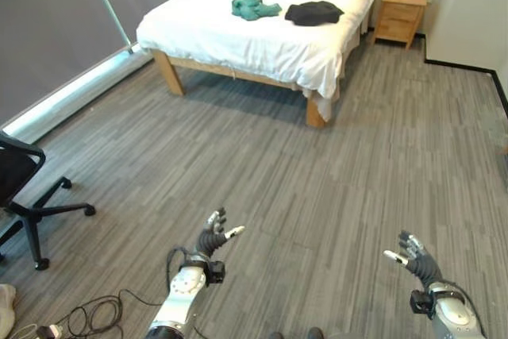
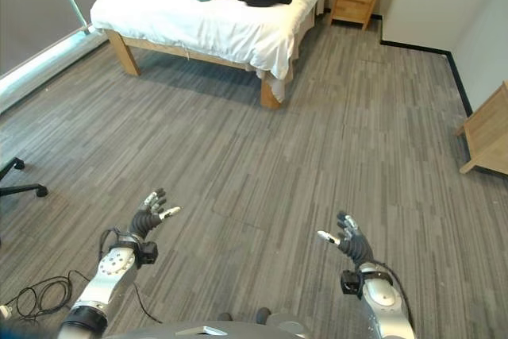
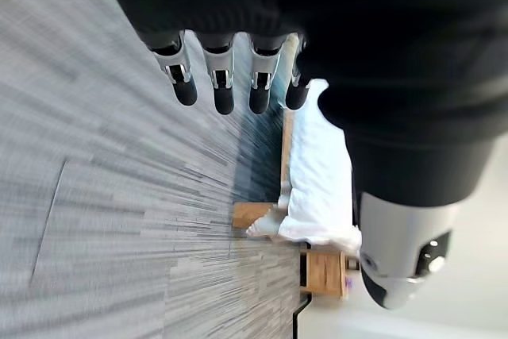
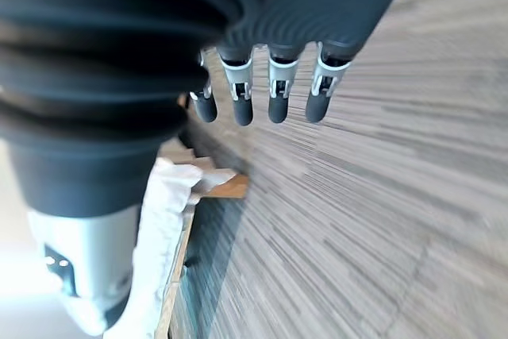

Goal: Pick up bed clothes into laundry basket.

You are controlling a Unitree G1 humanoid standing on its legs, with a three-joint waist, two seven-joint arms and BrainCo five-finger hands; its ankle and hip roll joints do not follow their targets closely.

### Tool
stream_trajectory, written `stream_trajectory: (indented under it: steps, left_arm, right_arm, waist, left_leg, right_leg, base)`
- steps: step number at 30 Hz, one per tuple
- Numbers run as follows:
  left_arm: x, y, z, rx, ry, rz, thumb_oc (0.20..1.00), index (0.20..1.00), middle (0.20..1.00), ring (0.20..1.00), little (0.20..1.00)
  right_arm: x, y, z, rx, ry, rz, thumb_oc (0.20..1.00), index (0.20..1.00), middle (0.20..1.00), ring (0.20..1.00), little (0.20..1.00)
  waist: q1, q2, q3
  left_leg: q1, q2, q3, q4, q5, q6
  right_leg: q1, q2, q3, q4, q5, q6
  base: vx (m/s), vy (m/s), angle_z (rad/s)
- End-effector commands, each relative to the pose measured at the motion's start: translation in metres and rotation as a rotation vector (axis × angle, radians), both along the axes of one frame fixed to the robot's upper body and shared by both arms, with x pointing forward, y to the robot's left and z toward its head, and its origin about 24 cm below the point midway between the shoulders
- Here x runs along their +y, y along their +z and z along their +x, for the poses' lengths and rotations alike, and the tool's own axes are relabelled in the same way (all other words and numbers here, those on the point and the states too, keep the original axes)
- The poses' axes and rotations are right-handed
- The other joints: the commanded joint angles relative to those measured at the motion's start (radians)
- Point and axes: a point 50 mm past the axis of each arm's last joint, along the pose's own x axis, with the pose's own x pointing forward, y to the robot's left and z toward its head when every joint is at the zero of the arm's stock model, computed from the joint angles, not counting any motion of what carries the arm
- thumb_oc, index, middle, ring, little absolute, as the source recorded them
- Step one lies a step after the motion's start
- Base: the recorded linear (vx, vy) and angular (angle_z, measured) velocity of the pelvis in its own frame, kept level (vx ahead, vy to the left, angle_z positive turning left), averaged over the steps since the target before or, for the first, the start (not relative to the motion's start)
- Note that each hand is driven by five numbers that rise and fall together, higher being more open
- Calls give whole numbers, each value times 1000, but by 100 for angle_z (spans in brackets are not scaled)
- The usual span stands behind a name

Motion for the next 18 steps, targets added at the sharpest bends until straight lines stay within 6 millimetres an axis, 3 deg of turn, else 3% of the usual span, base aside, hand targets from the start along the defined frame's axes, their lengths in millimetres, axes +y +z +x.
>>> stream_trajectory:
  steps: [1,4,6,8,9,11,13,15,16,17,18]
  left_arm:
    - [13,29,20,-145,8,73,1000,1000,1000,1000,1000]
    - [15,38,27,-198,77,11,1000,1000,1000,1000,1000]
    - [15,42,30,-220,103,-26,1000,1000,1000,1000,1000]
    - [17,49,33,-249,117,-33,1000,1000,1000,1000,1000]
    - [17,50,33,-252,114,-40,1000,1000,1000,1000,1000]
    - [20,50,32,-250,115,-31,1000,1000,1000,1000,1000]
    - [22,50,32,-245,118,-22,1000,1000,1000,1000,1000]
    - [25,52,31,-256,132,-15,1000,1000,1000,1000,1000]
    - [25,51,32,-255,138,-23,1000,1000,1000,1000,1000]
    - [24,49,34,-246,141,-29,1000,1000,1000,1000,1000]
    - [21,50,35,-249,129,-24,1000,1000,1000,1000,1000]
  right_arm:
    - [10,23,24,-146,46,-11,1000,1000,1000,1000,1000]
    - [17,29,34,-192,46,30,1000,1000,1000,1000,1000]
    - [22,31,38,-201,58,35,1000,1000,1000,1000,1000]
    - [26,34,42,-220,69,36,1000,1000,1000,1000,1000]
    - [28,34,42,-219,72,43,1000,1000,1000,1000,1000]
    - [31,30,41,-207,75,58,1000,1000,1000,1000,1000]
    - [31,29,39,-199,73,66,1000,1000,1000,1000,1000]
    - [30,26,35,-195,56,87,1000,1000,1000,1000,1000]
    - [29,24,31,-187,50,88,1000,1000,1000,1000,1000]
    - [27,20,28,-169,35,90,1000,1000,1000,1000,1000]
    - [26,19,26,-162,30,89,1000,1000,1000,1000,1000]
  waist:
    - [2,-49,-9]
    - [5,-46,11]
    - [1,-43,32]
    - [-5,-36,63]
    - [-11,-27,74]
    - [-28,-19,91]
    - [-42,-16,93]
    - [-74,-22,92]
    - [-96,-16,96]
    - [-132,-21,84]
    - [-145,-19,79]
  left_leg:
    - [-10,35,-47,-34,-23,-82]
    - [-21,22,-38,-23,-35,-63]
    - [-21,14,-47,-9,-42,-52]
    - [-23,15,-50,12,-50,-37]
    - [-22,22,-49,16,-54,-31]
    - [3,30,-53,14,-70,-31]
    - [27,31,-54,3,-76,-37]
    - [97,23,-65,-23,-100,-56]
    - [136,33,-87,-34,-119,-69]
    - [188,40,-115,-34,-146,-89]
    - [206,50,-128,-34,-155,-100]
  right_leg:
    - [6,-156,47,-59,62,152]
    - [-49,-170,76,32,71,168]
    - [-96,-175,89,145,111,178]
    - [-174,-173,90,313,189,172]
    - [-220,-170,85,395,199,163]
    - [-297,-148,67,438,201,159]
    - [-333,-136,51,419,175,155]
    - [-395,-112,11,279,155,154]
    - [-390,-96,-14,193,163,159]
    - [-424,-63,-38,36,212,167]
    - [-436,-54,-57,-10,226,171]
  base:
    - [11,80,-15]
    - [20,108,-19]
    - [17,109,-11]
    - [3,107,-2]
    - [79,98,3]
    - [203,62,-8]
    - [236,10,-22]
    - [389,-40,-11]
    - [673,-142,-5]
    - [682,-175,25]
    - [672,-206,50]
